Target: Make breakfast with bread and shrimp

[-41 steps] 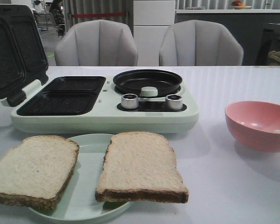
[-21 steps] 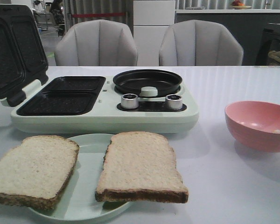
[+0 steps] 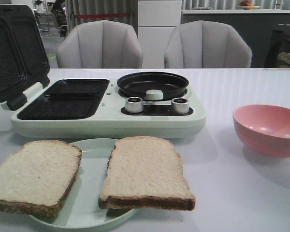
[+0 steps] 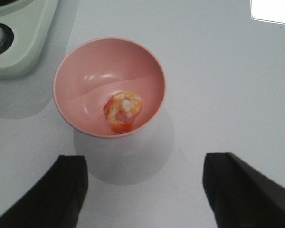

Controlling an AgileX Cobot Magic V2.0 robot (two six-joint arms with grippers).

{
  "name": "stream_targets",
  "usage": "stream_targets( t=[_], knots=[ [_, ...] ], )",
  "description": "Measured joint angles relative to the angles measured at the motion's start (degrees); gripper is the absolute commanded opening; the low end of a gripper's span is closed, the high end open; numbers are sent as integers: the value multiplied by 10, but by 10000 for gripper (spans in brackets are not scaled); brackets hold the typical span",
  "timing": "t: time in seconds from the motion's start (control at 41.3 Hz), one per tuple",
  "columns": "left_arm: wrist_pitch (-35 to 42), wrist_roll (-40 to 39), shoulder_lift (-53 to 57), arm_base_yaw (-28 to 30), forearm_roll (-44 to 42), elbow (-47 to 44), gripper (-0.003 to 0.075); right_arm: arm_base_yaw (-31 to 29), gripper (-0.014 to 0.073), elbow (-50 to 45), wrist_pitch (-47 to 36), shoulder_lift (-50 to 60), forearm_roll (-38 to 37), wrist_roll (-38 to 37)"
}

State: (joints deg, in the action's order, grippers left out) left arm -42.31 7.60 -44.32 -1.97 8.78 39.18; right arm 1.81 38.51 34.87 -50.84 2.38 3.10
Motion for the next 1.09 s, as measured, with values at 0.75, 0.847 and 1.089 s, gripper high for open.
stream_targets(
  t=[0.75,0.847,1.089],
  knots=[
    [-56,233,-113,-235,65,-6,447,0,615,0,-3,0,0,0],
    [-50,215,-113,-308,0,-18,447,0,615,0,-3,0,0,-1],
    [-39,21,-113,-476,-264,-82,447,0,615,0,-4,0,0,-1]
  ],
)
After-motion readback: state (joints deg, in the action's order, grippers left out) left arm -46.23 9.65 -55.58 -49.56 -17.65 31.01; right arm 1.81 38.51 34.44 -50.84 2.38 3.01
